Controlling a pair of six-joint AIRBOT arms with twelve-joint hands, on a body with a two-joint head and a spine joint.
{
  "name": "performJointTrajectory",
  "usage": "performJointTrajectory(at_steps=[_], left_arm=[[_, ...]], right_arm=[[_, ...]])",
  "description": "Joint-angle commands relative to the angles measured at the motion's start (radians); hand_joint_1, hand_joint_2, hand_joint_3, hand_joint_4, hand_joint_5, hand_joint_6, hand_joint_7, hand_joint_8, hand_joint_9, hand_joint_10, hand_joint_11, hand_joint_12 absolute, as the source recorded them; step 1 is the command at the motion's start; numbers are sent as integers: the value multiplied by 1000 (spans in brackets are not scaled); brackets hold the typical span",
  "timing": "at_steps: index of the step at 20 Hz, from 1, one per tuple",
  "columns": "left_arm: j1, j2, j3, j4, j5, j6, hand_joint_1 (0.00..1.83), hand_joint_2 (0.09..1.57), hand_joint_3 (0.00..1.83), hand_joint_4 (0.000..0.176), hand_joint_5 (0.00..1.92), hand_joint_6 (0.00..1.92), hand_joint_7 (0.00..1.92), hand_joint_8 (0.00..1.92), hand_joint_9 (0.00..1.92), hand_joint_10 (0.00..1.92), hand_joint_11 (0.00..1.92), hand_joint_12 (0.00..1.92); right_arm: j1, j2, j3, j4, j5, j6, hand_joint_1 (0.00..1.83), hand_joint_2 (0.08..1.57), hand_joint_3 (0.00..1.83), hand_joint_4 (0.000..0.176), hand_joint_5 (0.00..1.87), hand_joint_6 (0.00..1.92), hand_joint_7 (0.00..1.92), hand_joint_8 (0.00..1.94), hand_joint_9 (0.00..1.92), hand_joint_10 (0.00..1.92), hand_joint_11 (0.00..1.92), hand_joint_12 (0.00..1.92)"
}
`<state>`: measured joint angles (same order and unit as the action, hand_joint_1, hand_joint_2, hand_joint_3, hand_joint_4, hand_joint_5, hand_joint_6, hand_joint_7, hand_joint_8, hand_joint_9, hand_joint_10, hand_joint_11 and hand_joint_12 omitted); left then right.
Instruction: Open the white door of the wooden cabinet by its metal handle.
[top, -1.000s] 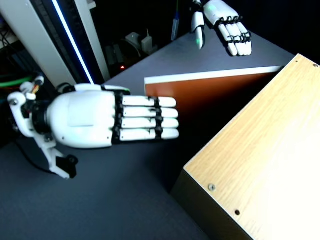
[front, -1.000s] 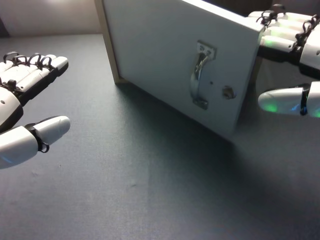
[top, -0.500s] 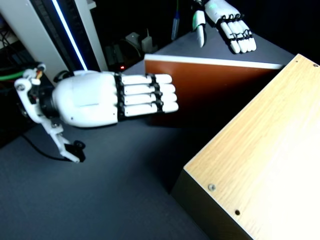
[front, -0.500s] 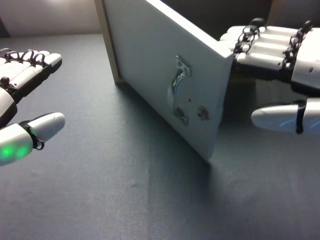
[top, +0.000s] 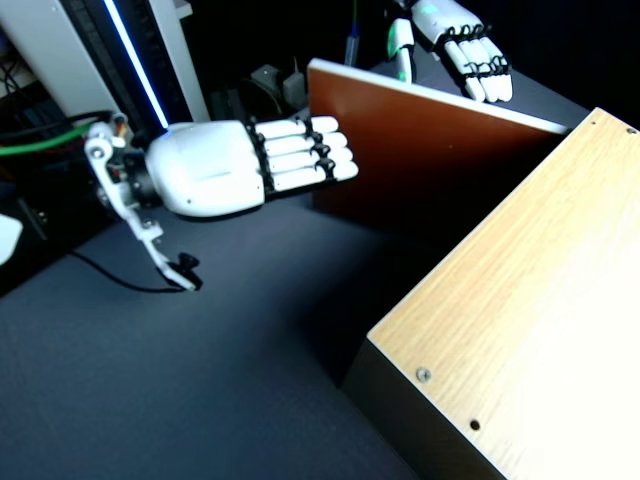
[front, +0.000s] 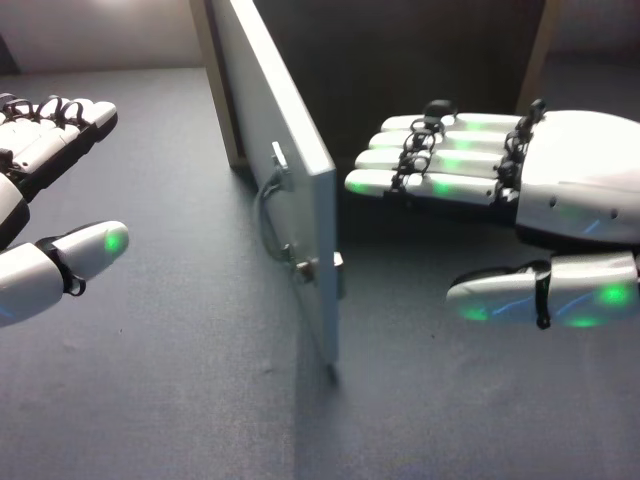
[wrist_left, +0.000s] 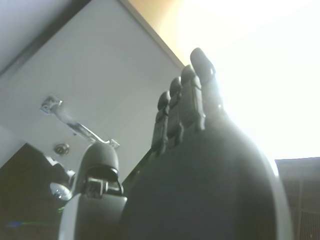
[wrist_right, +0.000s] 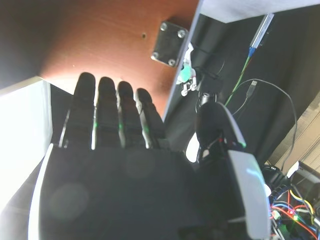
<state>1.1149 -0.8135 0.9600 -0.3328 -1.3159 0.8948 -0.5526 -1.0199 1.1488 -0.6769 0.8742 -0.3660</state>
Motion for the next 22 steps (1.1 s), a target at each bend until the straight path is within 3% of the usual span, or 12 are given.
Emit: performJointTrajectory(at_steps=[1, 5, 7, 8, 9, 10, 11, 13, 19, 20, 21, 22], left_arm=[[-2, 7, 9, -8, -118, -1, 0, 1278, 0, 0, 42, 0, 74, 1, 73, 2, 0, 396], [-3, 5, 15, -15, -113, -1, 0, 1339, 0, 0, 36, 2, 70, 7, 78, 6, 0, 381], [-3, 5, 16, -16, -110, -1, 0, 1423, 26, 0, 50, 4, 67, 3, 53, 13, 0, 262], [-3, 5, 17, -16, -109, -1, 0, 1471, 32, 0, 32, 4, 40, 9, 43, 9, 0, 343], [-3, 3, 18, -17, -106, -1, 0, 1465, 19, 0, 33, 2, 35, 5, 23, 6, 0, 287], [-3, 2, 19, -17, -104, -1, 0, 1451, 9, 0, 6, 0, 6, 0, 4, 0, 0, 57], [-4, 0, 20, -18, -102, -1, 0, 1449, 7, 0, 1, 0, 0, 0, 0, 0, 10, 16], [-5, -2, 22, -18, -100, -1, 0, 1465, 14, 0, 33, 12, 13, 5, 0, 0, 20, 13], [-9, -10, 28, -18, -92, -1, 0, 1546, 52, 0, 40, 16, 23, 9, 15, 6, 31, 15], [-10, -11, 28, -18, -92, -1, 0, 1566, 78, 0, 92, 8, 86, 20, 82, 3, 5, 233], [-11, -12, 29, -18, -92, -1, 0, 1570, 125, 0, 101, 5, 101, 17, 93, 1, 0, 290], [-12, -14, 30, -18, -91, -1, 0, 1565, 100, 0, 78, 3, 85, 6, 67, 5, 0, 212]], right_arm=[[14, -6, 0, 47, 105, 6, 56, 1434, 0, 0, 1, 0, 0, 0, 0, 0, 0, 0], [14, -67, 23, 44, 105, 6, 1, 1466, 7, 0, 3, 0, 0, 0, 0, 0, 0, 0], [14, -98, 39, 38, 96, 6, 74, 1457, 0, 0, 0, 0, 0, 0, 0, 0, 0, 0], [14, -103, 42, 37, 94, 6, 162, 1445, 0, 0, 0, 0, 0, 0, 0, 0, 0, 0], [20, -116, 49, 36, 92, 6, 220, 1434, 0, 0, 0, 0, 0, 0, 0, 0, 0, 0], [27, -125, 53, 36, 92, 6, 258, 1431, 0, 0, 0, 0, 0, 0, 0, 0, 0, 0], [36, -134, 56, 34, 92, 6, 297, 1422, 0, 0, 0, 0, 1, 0, 0, 0, 0, 0], [55, -151, 58, 15, 89, 6, 157, 1447, 7, 0, 1, 0, 2, 0, 0, 0, 0, 0], [79, -206, 67, -11, 86, 6, 234, 1429, 0, 0, 6, 0, 20, 3, 17, 4, 0, 0], [83, -219, 71, -11, 86, 6, 239, 1438, 2, 0, 10, 3, 17, 1, 8, 0, 0, 0], [89, -233, 75, -11, 86, 6, 217, 1442, 3, 0, 5, 0, 3, 0, 1, 0, 0, 0], [93, -245, 78, -11, 86, 6, 271, 1422, 0, 0, 35, 9, 2, 0, 0, 0, 0, 0]])
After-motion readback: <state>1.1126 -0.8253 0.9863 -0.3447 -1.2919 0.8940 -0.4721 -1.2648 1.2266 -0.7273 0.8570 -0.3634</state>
